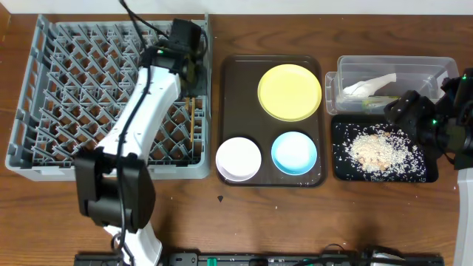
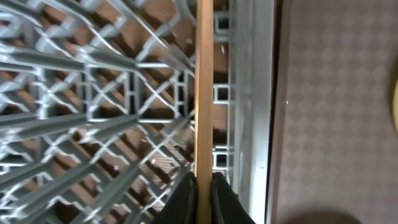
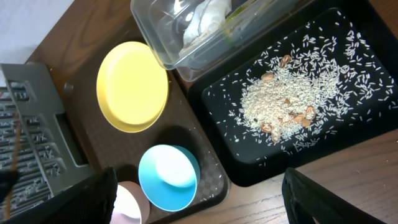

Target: Sort waste into correct bins and load items into the dishwasher

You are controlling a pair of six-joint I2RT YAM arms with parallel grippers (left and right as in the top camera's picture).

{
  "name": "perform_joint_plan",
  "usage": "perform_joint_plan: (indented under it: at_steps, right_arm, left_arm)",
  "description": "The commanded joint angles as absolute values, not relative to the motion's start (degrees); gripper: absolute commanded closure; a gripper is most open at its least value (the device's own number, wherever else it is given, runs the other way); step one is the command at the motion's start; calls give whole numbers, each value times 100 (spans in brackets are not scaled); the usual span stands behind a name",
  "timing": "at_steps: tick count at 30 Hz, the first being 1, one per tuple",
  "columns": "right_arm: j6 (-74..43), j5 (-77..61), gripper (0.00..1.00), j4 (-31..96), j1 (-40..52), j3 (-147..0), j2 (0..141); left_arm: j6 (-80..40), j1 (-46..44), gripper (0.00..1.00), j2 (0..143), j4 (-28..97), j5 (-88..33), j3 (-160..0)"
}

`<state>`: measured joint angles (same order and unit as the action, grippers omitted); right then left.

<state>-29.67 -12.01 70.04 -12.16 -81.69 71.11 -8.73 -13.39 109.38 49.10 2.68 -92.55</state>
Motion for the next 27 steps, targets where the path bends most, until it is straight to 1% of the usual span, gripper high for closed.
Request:
perform_joint_plan:
  at_steps: [1,4,5,7,8,12,16,23,25,27]
  right_arm:
    - [-2908,-1236,17,7008,-1234,-8237,7113]
    - [-2908,-1238,17,7011,-1234,-8237,7113]
    - [-2908,-1249,17,7011,-1234,-8237,7113]
    - [-2908,-1251,17,7008,-1234,-8239,7113]
    - [-2908,-1251,17,7006,-1234,-8237,7113]
    - [-2908,-1251,18,7000,-1234,-8239,7113]
    - [-2908,-1251,17,7002,-1234,-8239,7113]
    - [-2908,-1247,17,6954,-1234,-8237,7113]
    - [-2906,-1247,17,6943,-1234,-8237,7116]
    - [-2908,-1247,17,6928,-1234,-8239,7116]
  left_arm:
    - [-779,-1343,92,11238,4947,211,-9192]
    - [-781,-1343,90,11334,4976,209,-9192]
    - [-781,-1343,85,11334,4993,191,-9194]
    - [-784,-1343,66,11273,5048,189,-9218]
    - [-784,-1343,64,11229,5076,191,-9236]
    - [-790,-1343,61,10919,5183,189,-9266]
    - [-825,-1347,61,10449,5269,113,-9266]
    - [-825,-1577,61,9719,5522,-1332,-9264]
    - [-821,-1804,59,9690,5631,-1509,-9264]
    - [-814,-2104,55,9725,5680,-1575,-9216]
